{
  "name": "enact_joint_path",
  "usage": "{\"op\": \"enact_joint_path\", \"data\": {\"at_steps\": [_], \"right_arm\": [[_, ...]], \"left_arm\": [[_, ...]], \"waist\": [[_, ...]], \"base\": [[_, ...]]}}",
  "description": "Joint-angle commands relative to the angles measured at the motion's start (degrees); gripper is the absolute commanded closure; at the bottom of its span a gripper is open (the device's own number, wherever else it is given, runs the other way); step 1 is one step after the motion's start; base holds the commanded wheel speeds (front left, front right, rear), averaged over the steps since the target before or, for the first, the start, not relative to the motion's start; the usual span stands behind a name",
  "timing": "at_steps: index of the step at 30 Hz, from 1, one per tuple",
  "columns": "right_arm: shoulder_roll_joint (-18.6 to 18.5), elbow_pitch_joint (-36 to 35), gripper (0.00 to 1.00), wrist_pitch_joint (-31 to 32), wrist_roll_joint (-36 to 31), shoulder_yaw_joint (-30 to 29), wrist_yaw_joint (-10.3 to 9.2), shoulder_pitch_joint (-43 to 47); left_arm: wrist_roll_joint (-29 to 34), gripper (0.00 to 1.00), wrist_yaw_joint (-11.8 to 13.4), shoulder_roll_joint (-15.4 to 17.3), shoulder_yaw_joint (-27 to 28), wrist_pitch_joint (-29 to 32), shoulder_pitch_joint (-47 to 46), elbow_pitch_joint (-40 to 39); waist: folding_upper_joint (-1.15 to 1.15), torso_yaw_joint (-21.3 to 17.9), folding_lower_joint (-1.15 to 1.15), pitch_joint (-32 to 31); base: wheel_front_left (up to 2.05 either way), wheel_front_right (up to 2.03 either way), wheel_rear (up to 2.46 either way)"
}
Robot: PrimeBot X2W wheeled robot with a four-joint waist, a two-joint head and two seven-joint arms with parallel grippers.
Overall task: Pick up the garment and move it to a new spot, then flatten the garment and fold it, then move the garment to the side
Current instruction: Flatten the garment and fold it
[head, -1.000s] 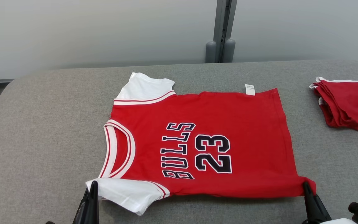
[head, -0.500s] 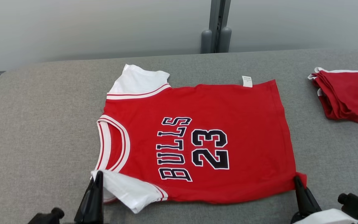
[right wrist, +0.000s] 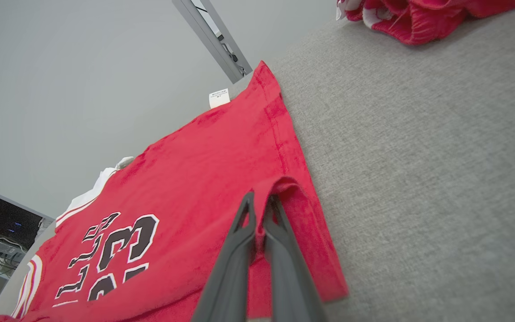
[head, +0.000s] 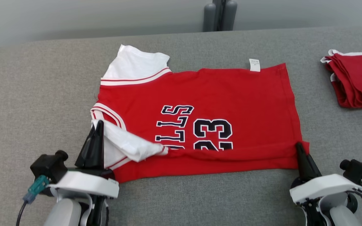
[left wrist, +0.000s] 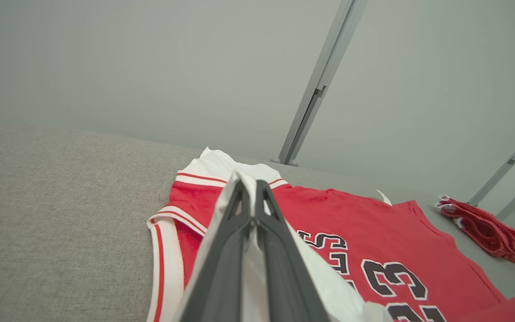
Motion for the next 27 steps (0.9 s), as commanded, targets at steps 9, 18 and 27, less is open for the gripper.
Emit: {"op": "enact_joint_path", "data": {"at_steps": [9,18,27], "right_arm": [[-0.3,6.5,1.00,-1.2,0.4,1.0,0.03,-7.2],[-0.2,10.9,0.63,-1.7,0.8,1.5,0.07,-11.5],[-0.3,12.2,0.00,-2.5,2.3,2.8,0.07,-15.3]], "left_arm": [[3.9,1.00,-2.2,-1.5,2.4,-0.3,-7.3,7.9],[5.9,1.00,-3.2,-2.2,3.8,-0.2,-10.9,11.8],[7.4,0.00,-3.7,-2.5,4.6,-0.2,-13.0,14.1]], "waist": [[0.00,-0.4,0.00,3.7],[0.00,-0.2,0.00,4.4],[0.00,-0.2,0.00,4.6]], "base": [[0.00,0.00,0.00],[0.00,0.00,0.00],[0.00,0.00,0.00]]}}
